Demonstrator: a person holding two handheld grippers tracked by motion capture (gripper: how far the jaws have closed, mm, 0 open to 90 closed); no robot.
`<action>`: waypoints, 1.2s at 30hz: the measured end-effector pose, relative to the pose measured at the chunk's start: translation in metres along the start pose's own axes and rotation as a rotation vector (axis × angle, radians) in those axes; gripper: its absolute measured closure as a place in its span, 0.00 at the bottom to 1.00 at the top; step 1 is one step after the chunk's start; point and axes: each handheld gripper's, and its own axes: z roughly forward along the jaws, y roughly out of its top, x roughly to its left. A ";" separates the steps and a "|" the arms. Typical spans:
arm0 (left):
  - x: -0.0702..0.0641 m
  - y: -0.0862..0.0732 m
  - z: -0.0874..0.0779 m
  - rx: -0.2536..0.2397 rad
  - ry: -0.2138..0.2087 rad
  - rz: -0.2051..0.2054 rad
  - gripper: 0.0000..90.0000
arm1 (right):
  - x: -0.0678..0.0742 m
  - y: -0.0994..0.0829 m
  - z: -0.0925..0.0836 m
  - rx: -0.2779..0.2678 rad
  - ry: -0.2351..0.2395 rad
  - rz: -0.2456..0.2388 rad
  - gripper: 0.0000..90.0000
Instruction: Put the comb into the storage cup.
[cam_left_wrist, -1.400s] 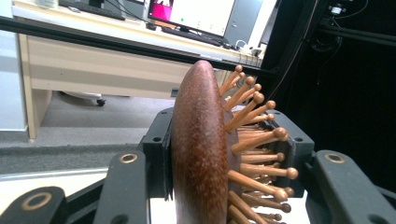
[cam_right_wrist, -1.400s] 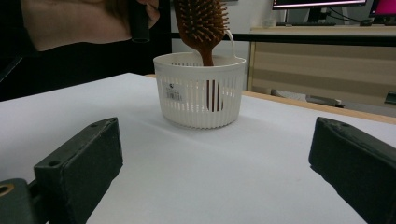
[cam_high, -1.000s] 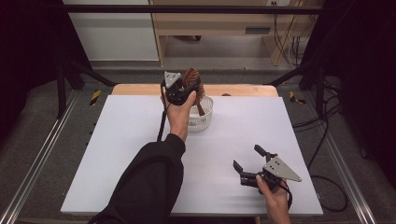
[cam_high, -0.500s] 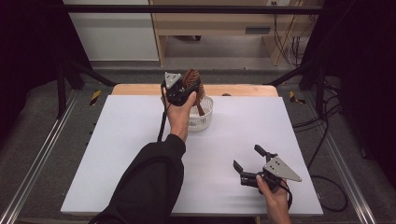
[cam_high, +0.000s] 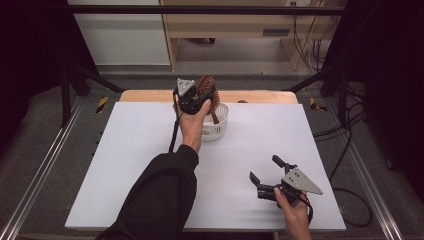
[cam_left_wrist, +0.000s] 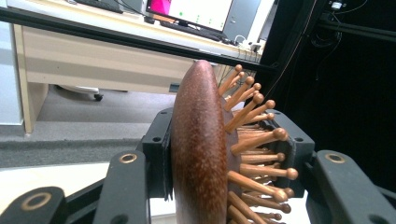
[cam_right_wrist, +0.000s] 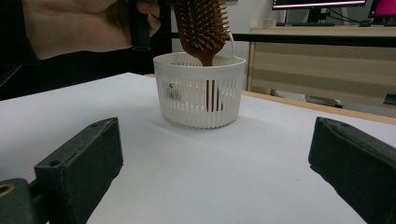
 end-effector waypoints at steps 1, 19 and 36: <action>0.001 0.000 0.000 0.002 0.001 -0.002 0.55 | 0.000 0.000 0.000 0.000 0.000 0.000 0.03; 0.022 0.003 -0.011 0.058 -0.020 0.004 0.52 | 0.000 -0.001 0.001 0.002 -0.002 -0.001 0.03; 0.038 0.000 -0.018 0.075 -0.034 0.012 0.50 | -0.003 -0.001 0.002 0.005 -0.006 0.009 0.03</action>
